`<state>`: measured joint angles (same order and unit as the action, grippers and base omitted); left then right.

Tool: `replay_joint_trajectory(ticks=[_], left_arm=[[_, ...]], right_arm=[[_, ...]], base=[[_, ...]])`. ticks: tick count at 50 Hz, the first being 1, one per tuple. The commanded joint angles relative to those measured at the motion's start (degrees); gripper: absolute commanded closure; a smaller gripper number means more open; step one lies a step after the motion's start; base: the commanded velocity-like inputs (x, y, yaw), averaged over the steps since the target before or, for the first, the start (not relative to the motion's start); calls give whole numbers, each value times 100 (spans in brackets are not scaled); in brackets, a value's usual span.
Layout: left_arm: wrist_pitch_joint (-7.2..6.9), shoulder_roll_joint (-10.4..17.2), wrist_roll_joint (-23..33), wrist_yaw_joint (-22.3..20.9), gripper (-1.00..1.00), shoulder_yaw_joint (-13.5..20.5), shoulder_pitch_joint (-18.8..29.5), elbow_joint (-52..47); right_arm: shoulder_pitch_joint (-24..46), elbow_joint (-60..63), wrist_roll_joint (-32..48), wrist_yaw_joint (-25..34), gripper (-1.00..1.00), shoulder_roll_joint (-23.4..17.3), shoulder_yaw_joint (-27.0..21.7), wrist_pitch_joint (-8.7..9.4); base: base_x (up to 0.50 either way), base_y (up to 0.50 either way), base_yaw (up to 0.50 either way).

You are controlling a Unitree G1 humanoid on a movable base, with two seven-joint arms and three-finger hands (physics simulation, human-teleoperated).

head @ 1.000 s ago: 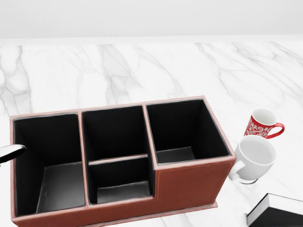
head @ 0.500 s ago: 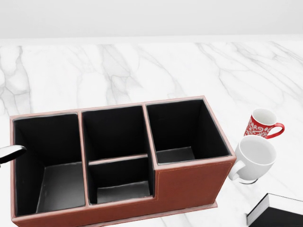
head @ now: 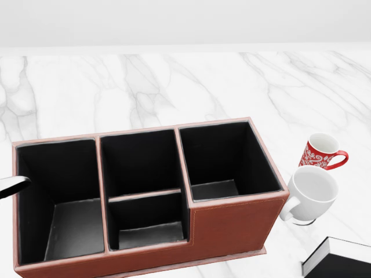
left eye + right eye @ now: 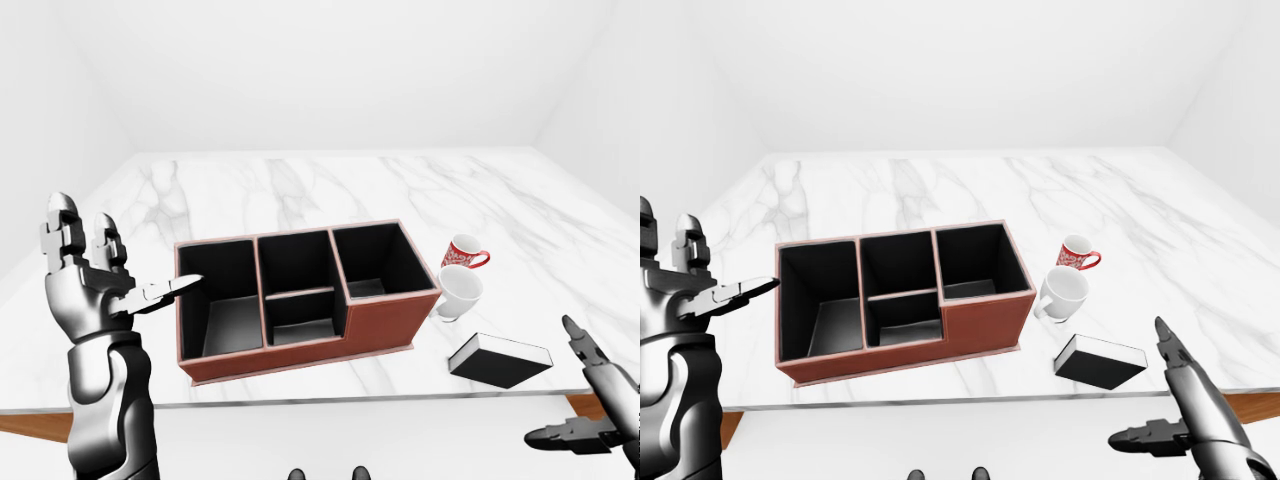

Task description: Pick up the book and place it in the right compartment of the caddy.

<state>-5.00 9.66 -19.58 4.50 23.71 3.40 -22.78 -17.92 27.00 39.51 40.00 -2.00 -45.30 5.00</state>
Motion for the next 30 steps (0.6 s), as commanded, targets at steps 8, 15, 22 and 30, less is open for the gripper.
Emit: replay_joint_trajectory(ticks=[8, 15, 22, 30], left_arm=[[0, -8, 23, -4, -100, -16, -3, 8], [0, -12, 41, -4, -100, -32, 4, 35], [0, -12, 47, 8, -100, -48, 11, 26], [0, -12, 46, 17, -100, -48, 15, -13]], right_arm=[[174, -631, 383, 0, -100, -493, 164, 0], [249, -671, 484, 0, -100, -607, 241, 0], [403, -776, 607, 0, -100, -801, 331, 0], [638, -1368, 608, 0, -100, -1201, 444, 0]], base=[[0, 0, 0], [0, 0, 0], [0, 0, 0], [0, 0, 0]])
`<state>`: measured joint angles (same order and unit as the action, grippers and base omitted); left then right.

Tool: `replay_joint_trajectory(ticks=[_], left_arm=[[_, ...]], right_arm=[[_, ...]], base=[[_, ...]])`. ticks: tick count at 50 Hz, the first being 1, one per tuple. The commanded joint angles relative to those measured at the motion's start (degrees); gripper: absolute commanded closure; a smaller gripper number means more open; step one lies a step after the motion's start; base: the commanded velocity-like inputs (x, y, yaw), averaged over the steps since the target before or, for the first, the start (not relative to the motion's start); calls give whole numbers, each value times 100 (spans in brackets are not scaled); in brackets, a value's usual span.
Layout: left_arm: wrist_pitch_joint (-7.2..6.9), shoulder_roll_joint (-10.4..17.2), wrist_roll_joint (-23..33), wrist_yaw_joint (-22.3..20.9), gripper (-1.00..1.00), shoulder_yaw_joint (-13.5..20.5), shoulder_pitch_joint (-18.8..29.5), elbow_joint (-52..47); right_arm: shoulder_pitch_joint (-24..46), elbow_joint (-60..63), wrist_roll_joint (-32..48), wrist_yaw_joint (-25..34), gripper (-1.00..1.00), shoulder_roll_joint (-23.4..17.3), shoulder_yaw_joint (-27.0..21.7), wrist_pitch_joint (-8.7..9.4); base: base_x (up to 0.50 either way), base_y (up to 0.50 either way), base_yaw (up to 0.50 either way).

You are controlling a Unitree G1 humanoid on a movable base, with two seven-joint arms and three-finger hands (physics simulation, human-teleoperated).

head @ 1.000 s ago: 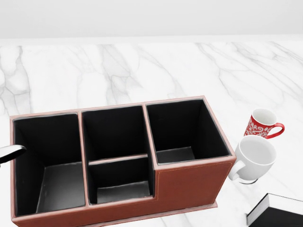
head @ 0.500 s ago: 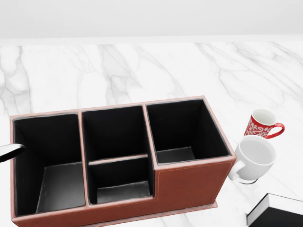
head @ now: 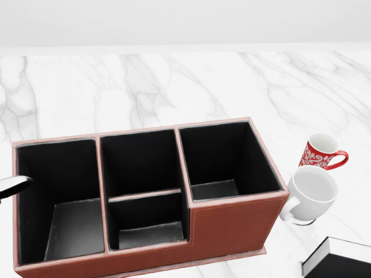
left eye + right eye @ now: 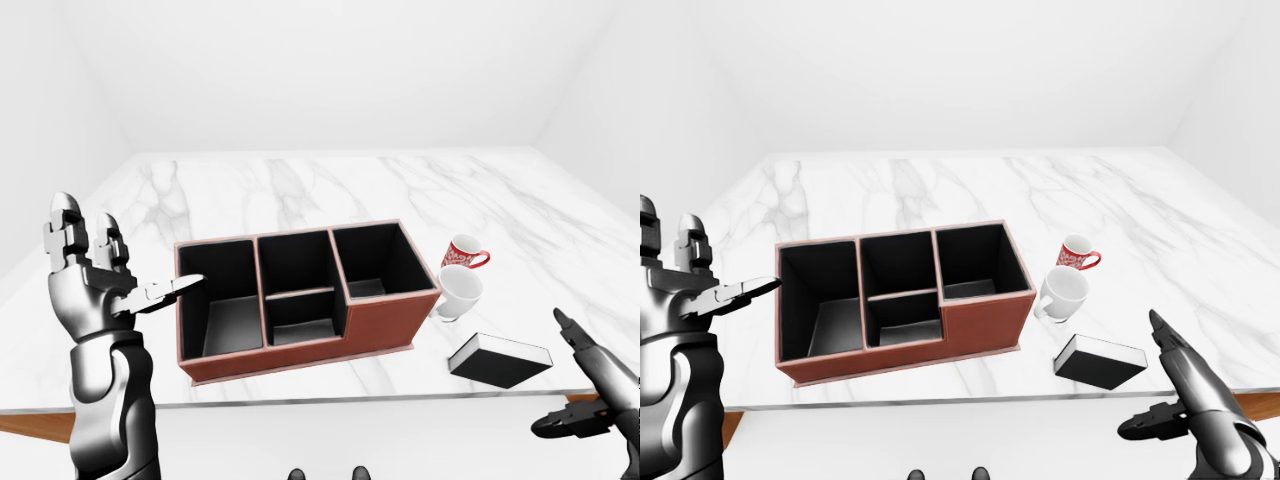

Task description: Pick up the book and place it in the right compartment of the caddy.

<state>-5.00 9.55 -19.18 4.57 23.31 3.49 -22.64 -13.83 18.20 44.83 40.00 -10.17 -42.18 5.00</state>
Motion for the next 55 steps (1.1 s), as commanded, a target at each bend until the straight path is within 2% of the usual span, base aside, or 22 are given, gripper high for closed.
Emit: replay_joint_trajectory(ticks=[1, 20, 33, 55], left_arm=[[0, -3, 8, 6, -100, -10, 3, -28], [0, -16, 18, -8, -100, -8, -19, -51], [0, -31, 43, -6, -100, -23, -19, -58], [0, -17, 28, -10, -100, -12, -8, -30]], right_arm=[[267, -462, 100, 0, -100, -462, 126, 0], [790, -1075, 220, 0, -100, -1053, 554, 0], [1035, -1502, 196, 0, -100, -1267, 822, 0], [1382, -2085, 176, 0, -100, -1394, 1506, 0]], base=[[0, 0, 0], [0, 0, 0], [0, 0, 0], [0, 0, 0]])
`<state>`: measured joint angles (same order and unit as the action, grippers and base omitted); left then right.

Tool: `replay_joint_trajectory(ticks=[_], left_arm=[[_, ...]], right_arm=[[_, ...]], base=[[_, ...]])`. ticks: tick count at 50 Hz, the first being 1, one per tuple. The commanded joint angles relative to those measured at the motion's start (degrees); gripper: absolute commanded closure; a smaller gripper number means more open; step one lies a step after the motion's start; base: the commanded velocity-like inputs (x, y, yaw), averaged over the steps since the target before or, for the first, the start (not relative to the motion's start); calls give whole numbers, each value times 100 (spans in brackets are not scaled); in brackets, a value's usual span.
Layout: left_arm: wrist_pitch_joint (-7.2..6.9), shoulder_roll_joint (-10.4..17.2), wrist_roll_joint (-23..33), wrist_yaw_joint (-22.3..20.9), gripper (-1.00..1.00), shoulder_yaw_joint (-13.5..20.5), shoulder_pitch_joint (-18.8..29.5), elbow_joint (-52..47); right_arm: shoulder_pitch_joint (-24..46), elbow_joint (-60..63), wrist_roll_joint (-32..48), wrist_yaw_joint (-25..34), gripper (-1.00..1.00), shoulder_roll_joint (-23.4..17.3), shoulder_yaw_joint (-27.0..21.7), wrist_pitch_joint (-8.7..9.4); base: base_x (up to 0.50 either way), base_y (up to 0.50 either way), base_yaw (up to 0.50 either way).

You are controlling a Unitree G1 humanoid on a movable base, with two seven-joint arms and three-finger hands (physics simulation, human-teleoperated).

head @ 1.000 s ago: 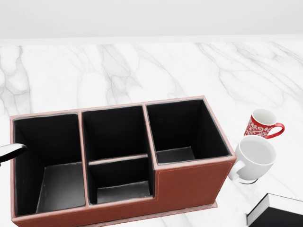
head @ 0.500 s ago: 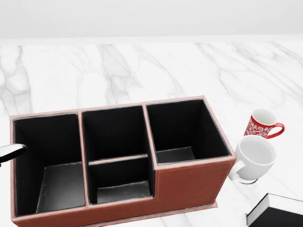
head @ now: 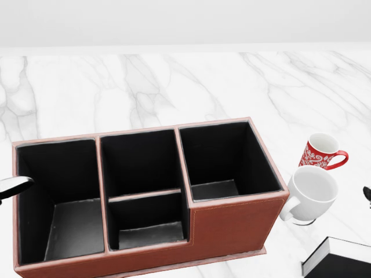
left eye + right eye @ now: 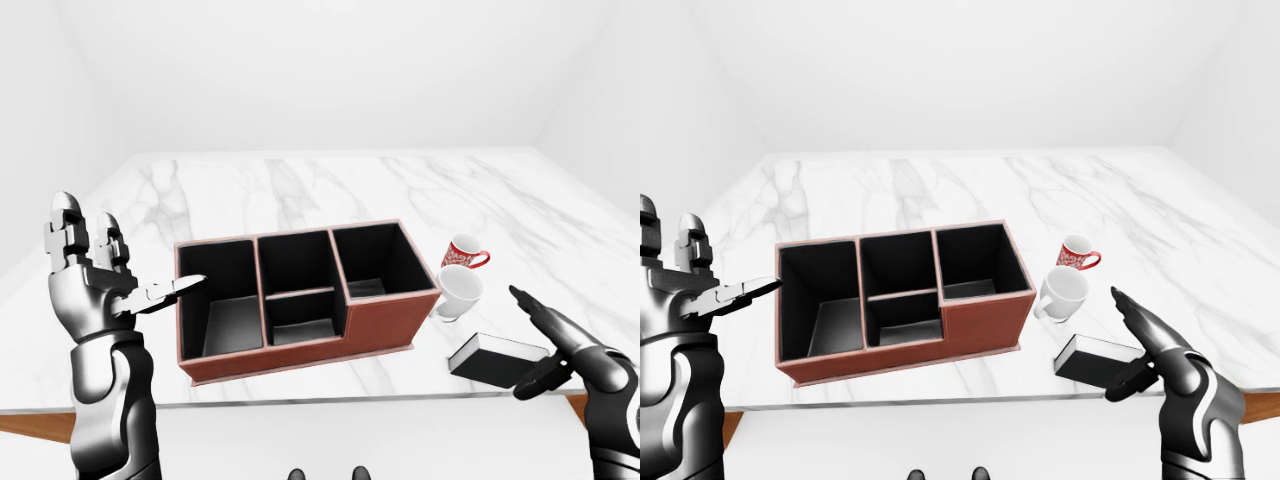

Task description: Pick up the book and place it in the right compartment of the caddy.

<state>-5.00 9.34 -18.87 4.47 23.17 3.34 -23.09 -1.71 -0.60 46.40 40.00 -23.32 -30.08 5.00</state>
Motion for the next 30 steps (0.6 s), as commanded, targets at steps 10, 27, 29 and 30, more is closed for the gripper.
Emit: replay_joint_trajectory(ticks=[10, 27, 29, 30], left_arm=[[0, 7, -7, -1, -100, 3, 8, 26], [0, -5, 4, 2, -100, -4, -10, -15], [0, -5, 4, 4, -100, -3, -11, -24], [0, -5, 5, 4, -100, -3, -9, -25]], right_arm=[[179, -402, -34, 0, -100, -99, 364, 0], [162, -1015, -241, 0, -100, -111, 477, 0], [152, -1030, -259, 0, -100, -117, 487, 0], [154, -1053, -269, 0, -100, -120, 493, 0]], base=[[0, 0, 0], [0, 0, 0], [0, 0, 0], [0, 0, 0]])
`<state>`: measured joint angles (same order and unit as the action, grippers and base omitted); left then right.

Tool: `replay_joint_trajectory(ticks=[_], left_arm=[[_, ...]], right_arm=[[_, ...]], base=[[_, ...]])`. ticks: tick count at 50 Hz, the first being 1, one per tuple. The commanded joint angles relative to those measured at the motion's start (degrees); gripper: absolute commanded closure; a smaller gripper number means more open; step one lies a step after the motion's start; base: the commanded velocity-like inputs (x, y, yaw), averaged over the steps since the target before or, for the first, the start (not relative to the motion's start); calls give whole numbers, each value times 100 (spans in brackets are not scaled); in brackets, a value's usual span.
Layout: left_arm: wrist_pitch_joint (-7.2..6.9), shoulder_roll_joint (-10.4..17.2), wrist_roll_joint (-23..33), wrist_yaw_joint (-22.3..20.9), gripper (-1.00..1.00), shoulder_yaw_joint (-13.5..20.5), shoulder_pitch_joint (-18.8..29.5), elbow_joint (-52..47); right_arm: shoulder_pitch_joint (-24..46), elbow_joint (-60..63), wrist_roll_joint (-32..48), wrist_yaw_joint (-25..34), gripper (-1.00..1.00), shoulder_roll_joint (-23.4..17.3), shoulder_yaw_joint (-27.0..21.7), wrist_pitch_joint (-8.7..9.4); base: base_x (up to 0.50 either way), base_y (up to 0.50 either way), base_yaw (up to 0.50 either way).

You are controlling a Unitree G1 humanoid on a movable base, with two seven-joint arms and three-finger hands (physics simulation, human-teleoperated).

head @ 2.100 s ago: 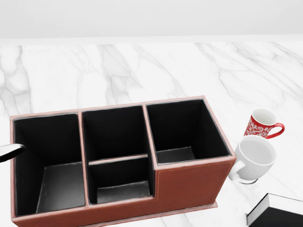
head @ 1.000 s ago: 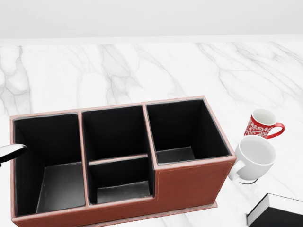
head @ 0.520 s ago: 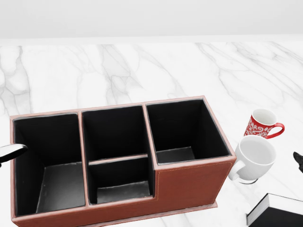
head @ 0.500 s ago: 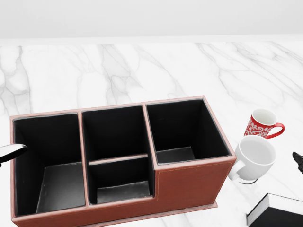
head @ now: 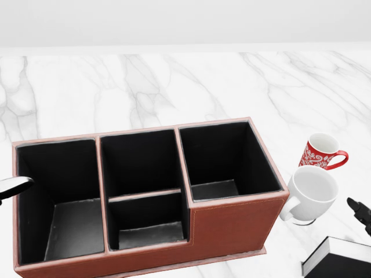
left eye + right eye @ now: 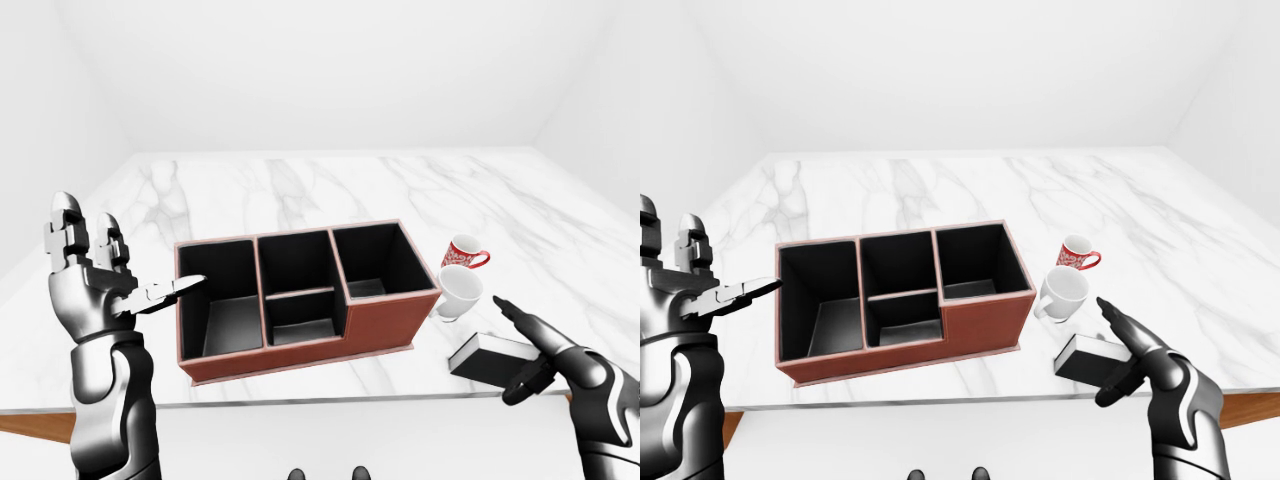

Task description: Pick up the book and place it in the right compartment of the caddy.

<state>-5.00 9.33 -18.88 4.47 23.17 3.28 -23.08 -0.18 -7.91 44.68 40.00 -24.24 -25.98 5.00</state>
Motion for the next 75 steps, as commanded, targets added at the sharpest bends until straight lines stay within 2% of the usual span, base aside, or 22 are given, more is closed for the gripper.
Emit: replay_joint_trajectory(ticks=[1, 17, 18, 19, 20, 43, 48, 50, 58, 75], left_arm=[[0, -4, 5, 5, -100, -1, -3, -28], [0, -2, 30, 3, -100, -21, 23, 41], [0, -2, 31, 4, -100, -23, 24, 45], [0, -2, 30, 4, -100, -24, 23, 45], [0, -1, 30, 5, -100, -24, 23, 45], [0, 11, 6, 9, -100, -16, 27, 42], [0, 13, -3, 13, -100, -7, 24, 15], [0, 10, 0, 7, -100, -11, 23, 19], [0, 11, -5, -4, -100, -3, 19, 55], [0, 13, -2, 6, -100, -2, 21, 17]], right_arm=[[-3, -318, -100, 0, -100, -26, 90, 0], [12, -520, -211, -101, -100, -50, 170, 0], [8, -515, -218, -102, 44, -49, 172, 0], [5, -514, -223, -103, 97, -50, 171, 0], [3, -526, -232, -112, 100, -49, 170, 0], [-41, -142, -149, 0, 100, 10, 135, 0], [-97, 569, 29, 0, 100, 42, 1, 0], [-98, 1250, 210, 0, 100, 67, -96, 0], [217, 2604, 785, 0, 100, 75, -289, 0], [846, 3691, 1355, 0, 100, -142, -237, 0]], base=[[0, 0, 0], [0, 0, 0], [0, 0, 0], [0, 0, 0], [0, 0, 0], [0, 0, 0], [0, 0, 0], [0, 0, 0], [0, 0, 0], [0, 0, 0]])
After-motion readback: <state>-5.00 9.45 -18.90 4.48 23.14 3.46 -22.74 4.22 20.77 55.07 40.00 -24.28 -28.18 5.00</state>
